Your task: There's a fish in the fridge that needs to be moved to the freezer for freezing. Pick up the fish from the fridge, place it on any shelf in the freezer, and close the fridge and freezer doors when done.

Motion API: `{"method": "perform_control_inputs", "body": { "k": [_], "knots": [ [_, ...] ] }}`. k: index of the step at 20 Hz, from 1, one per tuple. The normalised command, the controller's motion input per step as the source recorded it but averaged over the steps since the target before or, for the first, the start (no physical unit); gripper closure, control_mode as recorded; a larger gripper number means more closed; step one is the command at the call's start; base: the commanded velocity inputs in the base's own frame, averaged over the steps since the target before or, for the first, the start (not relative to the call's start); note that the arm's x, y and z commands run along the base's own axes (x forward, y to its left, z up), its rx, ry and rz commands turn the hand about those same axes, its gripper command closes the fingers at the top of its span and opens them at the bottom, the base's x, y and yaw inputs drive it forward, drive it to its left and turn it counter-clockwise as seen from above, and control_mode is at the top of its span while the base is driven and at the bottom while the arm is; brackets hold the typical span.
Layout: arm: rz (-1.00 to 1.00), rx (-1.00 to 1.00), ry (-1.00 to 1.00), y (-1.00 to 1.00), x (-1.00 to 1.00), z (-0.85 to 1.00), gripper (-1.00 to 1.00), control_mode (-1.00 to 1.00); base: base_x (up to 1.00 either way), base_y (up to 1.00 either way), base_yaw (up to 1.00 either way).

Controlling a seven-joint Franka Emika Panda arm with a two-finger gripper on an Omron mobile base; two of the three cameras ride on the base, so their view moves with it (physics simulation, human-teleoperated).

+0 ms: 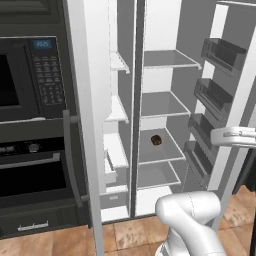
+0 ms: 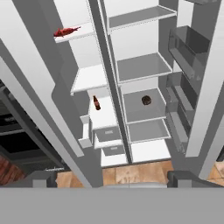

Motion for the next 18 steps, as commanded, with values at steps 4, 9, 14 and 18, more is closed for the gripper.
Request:
{"method": "perform_control_inputs", "body": {
  "k": [4, 9, 14, 18],
  "knots": [
    [0.0, 0.0, 0.0, 0.0, 0.0, 0.0, -1.0, 1.0, -0.14, 0.0, 0.0],
    [0.0, 0.0, 0.0, 0.0, 0.0, 0.0, -1.0, -1.0, 0.0, 0.0, 0.0],
    [0.0, 0.0, -0.04, -0.24, -0.11, 0.0, -1.0, -1.0, 0.0, 0.0, 0.0],
    [0.0, 0.0, -0.12, -0.32, -0.43, 0.0, -1.0, -1.0, 0.0, 0.0, 0.0]
  ]
}}
